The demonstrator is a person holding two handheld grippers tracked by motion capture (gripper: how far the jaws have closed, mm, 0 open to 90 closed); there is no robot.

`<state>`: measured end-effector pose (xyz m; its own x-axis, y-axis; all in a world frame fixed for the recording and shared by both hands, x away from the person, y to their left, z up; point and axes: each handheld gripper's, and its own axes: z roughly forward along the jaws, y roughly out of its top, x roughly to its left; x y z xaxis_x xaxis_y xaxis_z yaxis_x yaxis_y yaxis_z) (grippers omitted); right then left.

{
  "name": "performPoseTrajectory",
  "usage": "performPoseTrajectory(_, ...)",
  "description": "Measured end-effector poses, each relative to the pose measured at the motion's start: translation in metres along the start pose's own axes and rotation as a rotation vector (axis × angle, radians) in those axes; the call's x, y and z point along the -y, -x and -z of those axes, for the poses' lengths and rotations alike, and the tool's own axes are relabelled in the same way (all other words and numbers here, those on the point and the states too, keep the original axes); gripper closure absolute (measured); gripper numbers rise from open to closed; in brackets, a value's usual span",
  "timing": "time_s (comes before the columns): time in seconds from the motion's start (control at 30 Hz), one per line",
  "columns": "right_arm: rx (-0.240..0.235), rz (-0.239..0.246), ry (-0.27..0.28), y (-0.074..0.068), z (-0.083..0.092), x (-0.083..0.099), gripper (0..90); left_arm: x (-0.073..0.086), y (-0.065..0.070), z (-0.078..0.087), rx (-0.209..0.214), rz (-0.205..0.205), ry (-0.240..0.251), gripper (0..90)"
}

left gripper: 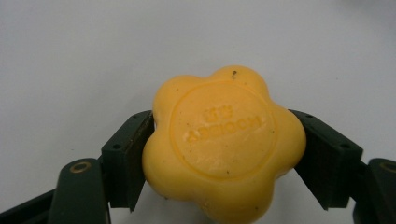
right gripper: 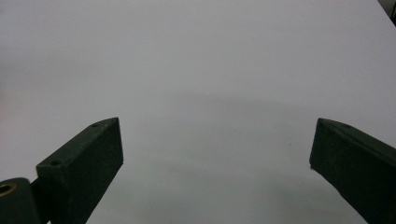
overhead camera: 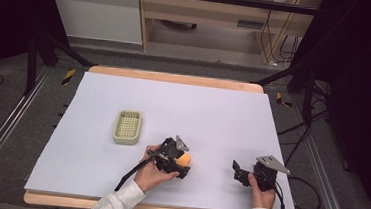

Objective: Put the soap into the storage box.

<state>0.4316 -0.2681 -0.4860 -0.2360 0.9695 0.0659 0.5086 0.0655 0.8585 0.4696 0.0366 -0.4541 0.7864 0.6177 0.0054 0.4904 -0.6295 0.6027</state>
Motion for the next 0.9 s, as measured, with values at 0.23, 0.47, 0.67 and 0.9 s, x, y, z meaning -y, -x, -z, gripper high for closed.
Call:
performPoseTrajectory(0.23,0.001,-0.001,0.0,0.0,0.0,0.0,3.2,0.004,-0.011,0.021,-0.012,0.02,0.03,25.8)
performPoseTrajectory(0.47,0.0,-0.001,-0.001,0.0,0.0,0.0,3.2,0.01,-0.022,0.038,-0.033,0.038,0.047,25.9)
performPoseTrajectory(0.67,0.001,-0.001,-0.002,0.0,0.0,0.0,3.2,0.02,-0.034,0.052,-0.047,0.064,0.068,25.9)
performPoseTrajectory(0.9,0.002,-0.003,-0.004,0.0,0.0,0.0,3.2,0.033,-0.052,0.067,-0.075,0.095,0.073,25.9)
